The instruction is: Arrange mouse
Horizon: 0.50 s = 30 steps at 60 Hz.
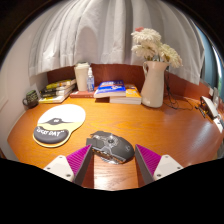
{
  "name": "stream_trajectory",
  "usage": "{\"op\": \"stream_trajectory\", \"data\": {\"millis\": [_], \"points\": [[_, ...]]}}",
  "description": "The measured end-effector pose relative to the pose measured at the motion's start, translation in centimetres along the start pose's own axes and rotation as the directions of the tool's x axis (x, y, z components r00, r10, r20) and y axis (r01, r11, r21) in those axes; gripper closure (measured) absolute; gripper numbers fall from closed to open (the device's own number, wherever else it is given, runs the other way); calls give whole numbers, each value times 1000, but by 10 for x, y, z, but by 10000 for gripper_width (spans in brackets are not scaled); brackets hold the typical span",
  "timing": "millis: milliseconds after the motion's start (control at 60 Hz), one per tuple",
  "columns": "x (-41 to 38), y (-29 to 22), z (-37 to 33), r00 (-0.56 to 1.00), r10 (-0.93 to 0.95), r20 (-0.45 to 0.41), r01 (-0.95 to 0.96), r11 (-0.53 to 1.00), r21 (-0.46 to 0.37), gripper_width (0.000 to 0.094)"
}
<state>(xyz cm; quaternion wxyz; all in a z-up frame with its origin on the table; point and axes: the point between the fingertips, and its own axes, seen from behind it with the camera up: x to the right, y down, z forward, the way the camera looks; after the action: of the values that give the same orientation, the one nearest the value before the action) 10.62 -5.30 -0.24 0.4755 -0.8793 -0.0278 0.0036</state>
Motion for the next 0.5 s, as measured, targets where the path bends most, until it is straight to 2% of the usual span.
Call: {"op": "stream_trajectory", "data": {"millis": [117, 283, 450, 500], "points": [[0, -13, 24, 999, 8, 33, -8, 1000, -1, 72], [10, -31, 49, 999, 8, 32, -8, 1000, -1, 113], [29, -40, 71, 1000, 19, 3, -19, 1000, -15, 273], [30, -37, 77, 999, 35, 13, -35, 999, -32, 355]]}}
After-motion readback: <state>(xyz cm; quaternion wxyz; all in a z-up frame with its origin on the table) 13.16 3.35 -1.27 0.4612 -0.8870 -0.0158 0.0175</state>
